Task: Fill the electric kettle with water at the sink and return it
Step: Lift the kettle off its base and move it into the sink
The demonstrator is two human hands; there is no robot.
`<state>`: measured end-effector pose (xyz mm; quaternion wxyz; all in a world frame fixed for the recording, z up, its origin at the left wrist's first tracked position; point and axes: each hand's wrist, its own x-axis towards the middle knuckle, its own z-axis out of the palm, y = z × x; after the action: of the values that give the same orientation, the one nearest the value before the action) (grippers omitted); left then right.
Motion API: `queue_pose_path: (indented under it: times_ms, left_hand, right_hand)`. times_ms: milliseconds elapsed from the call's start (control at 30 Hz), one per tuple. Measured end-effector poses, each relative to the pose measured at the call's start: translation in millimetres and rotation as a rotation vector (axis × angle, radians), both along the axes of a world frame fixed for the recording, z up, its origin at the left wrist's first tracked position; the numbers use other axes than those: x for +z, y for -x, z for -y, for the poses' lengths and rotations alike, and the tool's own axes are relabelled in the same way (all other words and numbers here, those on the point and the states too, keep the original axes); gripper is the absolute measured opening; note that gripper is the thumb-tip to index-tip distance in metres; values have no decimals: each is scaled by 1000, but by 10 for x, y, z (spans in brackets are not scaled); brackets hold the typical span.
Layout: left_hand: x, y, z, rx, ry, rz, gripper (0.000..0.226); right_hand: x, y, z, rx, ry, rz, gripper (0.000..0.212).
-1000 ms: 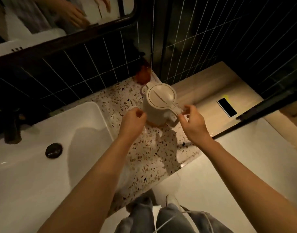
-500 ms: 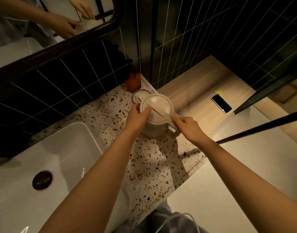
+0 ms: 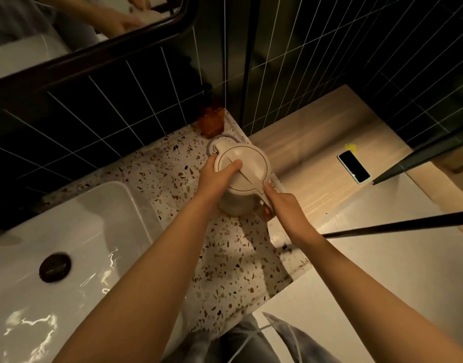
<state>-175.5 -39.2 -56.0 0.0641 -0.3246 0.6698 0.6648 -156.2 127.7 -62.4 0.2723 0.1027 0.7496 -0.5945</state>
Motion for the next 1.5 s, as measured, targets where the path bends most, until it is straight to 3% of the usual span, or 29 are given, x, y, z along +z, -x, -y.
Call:
queue_pose_path:
  times_ms: [100,500,667,800,967,1133,1500]
  left_hand:
    - [4,23,26,19,-15,8,46]
    - [379,-79,154,114,-35,-52,46]
    - [605,-321,227,151,-11,-98,61]
    - [760,-610,311,201,2,-136,49]
    - [868,-1004,425,295,-10,-159,61]
    - [985,-1415,565,431,1,-241,55]
    - [1103,-2370,1207,708,-19,-255,48]
  right_hand:
    - [36,18,37,-3,-23,-20,53]
    - [404,18,179,-5,-3,-117,49]
    - [587,-168,201,69,106,-169,64]
    - [762,-371,263,107,192,-245,53]
    - [905,-604,386,208,225,-322,66]
    - [1043,-778,586,349,255,-388,63]
    - [1088,-1246,1306,707,387,-300,62]
